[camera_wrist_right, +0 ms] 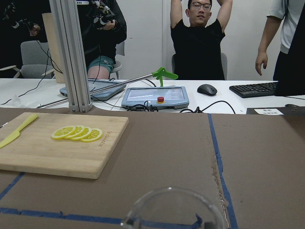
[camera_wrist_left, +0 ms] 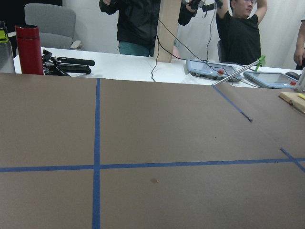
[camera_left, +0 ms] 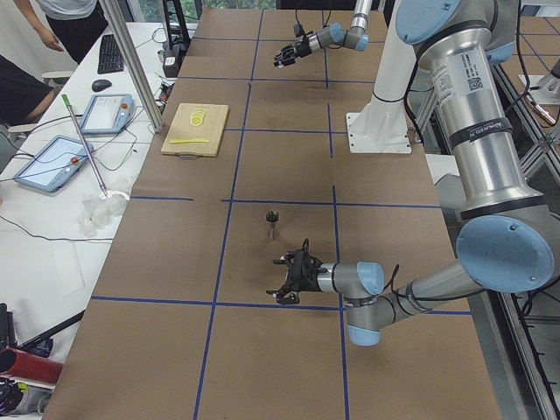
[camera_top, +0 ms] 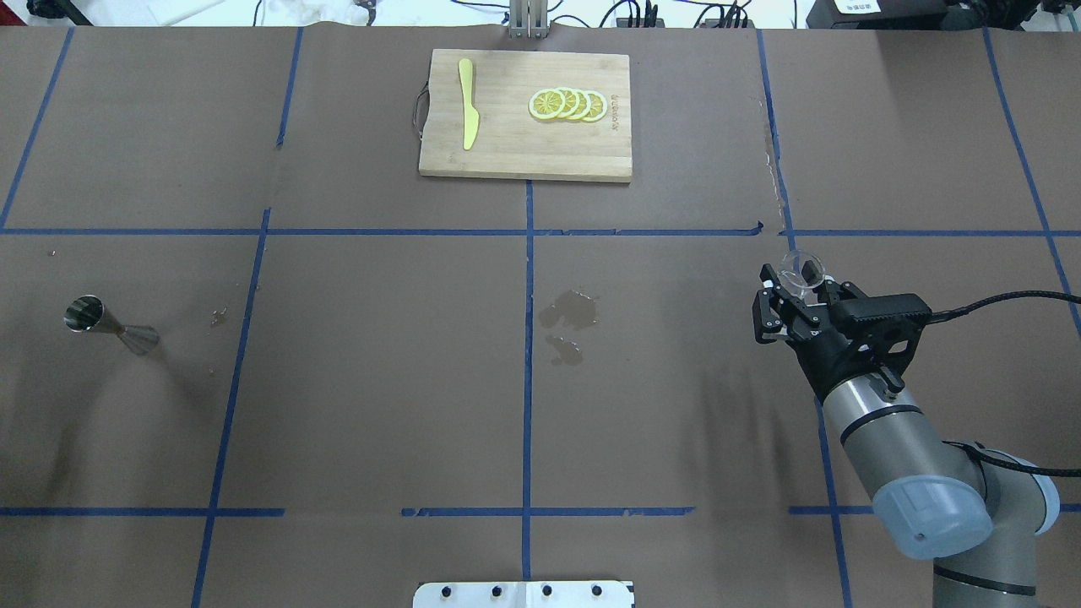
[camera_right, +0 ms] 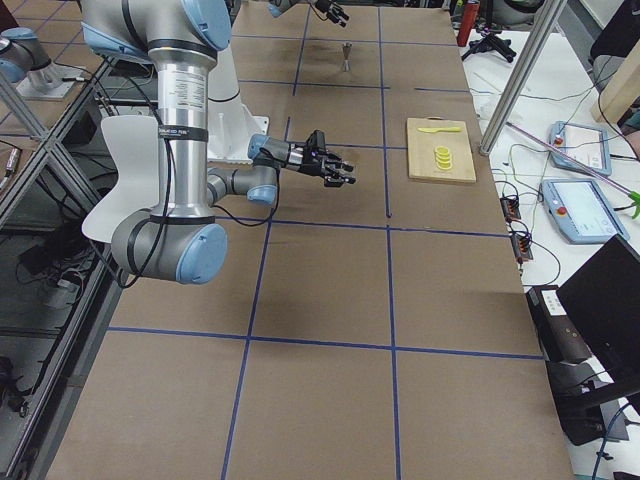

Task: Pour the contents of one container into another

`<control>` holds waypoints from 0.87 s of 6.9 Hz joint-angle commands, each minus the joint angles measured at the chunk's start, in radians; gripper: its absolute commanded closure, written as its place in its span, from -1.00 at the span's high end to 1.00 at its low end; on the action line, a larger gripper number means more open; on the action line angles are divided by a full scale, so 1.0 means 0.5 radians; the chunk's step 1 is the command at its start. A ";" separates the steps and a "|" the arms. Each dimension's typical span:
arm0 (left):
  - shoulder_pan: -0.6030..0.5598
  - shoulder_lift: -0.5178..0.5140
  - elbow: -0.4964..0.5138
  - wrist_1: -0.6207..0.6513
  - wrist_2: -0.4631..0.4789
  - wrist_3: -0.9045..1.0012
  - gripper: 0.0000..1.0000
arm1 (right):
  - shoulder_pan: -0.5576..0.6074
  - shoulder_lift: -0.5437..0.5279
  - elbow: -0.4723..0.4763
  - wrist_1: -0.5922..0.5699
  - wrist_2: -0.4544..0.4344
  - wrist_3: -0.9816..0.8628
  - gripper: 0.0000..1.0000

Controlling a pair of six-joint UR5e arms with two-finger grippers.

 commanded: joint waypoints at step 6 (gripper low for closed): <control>-1.103 -0.724 -0.228 1.659 -1.512 0.471 1.00 | 0.010 -0.007 -0.370 0.503 0.004 -0.002 -1.00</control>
